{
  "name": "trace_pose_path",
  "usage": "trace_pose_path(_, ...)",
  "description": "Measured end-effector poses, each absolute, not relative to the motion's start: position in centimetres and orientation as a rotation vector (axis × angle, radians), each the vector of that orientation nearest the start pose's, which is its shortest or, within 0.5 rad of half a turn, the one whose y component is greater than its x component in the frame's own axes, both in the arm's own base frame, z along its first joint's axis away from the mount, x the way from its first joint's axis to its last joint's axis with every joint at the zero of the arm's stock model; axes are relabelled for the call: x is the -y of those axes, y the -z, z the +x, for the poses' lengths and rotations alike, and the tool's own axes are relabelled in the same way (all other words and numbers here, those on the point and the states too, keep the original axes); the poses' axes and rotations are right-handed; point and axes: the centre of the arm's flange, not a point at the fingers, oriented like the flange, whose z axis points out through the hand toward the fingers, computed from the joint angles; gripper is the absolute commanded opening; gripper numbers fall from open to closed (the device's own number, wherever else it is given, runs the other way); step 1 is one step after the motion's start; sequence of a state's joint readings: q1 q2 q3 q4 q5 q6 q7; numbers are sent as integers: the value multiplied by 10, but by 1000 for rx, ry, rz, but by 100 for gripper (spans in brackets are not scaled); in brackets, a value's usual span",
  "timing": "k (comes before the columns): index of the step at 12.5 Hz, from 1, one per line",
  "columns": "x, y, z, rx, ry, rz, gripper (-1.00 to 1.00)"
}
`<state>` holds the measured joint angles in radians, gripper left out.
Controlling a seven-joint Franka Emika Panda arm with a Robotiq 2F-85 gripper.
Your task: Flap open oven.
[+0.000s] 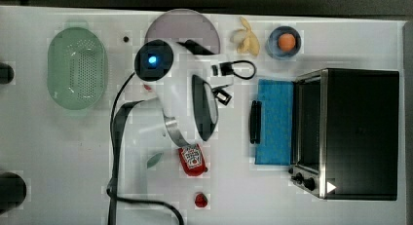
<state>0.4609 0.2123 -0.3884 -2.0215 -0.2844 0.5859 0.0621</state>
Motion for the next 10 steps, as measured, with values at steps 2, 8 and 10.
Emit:
trace_pose_path(2, -15, -399, 574, -1094, 201, -3216, -65)
trace_pose_path(8, 13, -500, 533, -1256, 76, -2885, -65)
trace_pose_path(10, 14, -519, 523, -1244, 79, -2865, -65)
